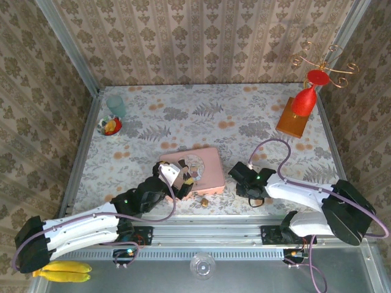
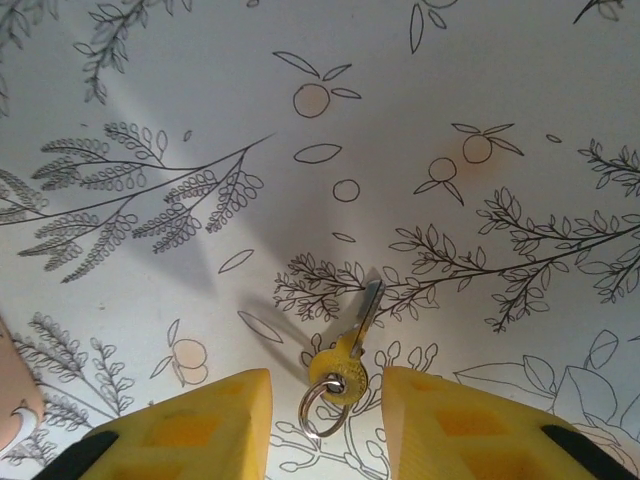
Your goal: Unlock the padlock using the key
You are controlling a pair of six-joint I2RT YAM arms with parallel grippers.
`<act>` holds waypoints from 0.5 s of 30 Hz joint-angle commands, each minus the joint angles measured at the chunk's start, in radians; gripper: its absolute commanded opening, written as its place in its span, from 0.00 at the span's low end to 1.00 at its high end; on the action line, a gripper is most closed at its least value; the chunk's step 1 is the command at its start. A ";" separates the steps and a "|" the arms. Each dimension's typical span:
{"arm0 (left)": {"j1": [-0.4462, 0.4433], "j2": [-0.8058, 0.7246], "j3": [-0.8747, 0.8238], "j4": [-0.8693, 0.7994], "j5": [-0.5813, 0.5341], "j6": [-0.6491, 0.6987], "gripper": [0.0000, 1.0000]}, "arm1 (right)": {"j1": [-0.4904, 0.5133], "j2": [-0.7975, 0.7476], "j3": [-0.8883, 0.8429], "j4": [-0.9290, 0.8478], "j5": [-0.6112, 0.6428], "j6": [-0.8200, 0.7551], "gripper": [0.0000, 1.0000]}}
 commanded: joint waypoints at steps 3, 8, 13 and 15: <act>0.005 0.001 -0.008 0.029 0.009 0.013 1.00 | 0.009 0.039 -0.013 0.011 0.023 0.037 0.34; 0.005 0.006 -0.008 0.034 0.011 0.014 1.00 | 0.013 0.063 -0.009 0.013 0.016 0.033 0.30; 0.007 0.014 -0.006 0.034 0.009 0.014 1.00 | 0.017 0.064 -0.020 0.013 0.018 0.040 0.26; 0.007 0.016 -0.005 0.032 0.010 0.014 1.00 | 0.018 0.069 -0.025 0.046 0.017 0.043 0.23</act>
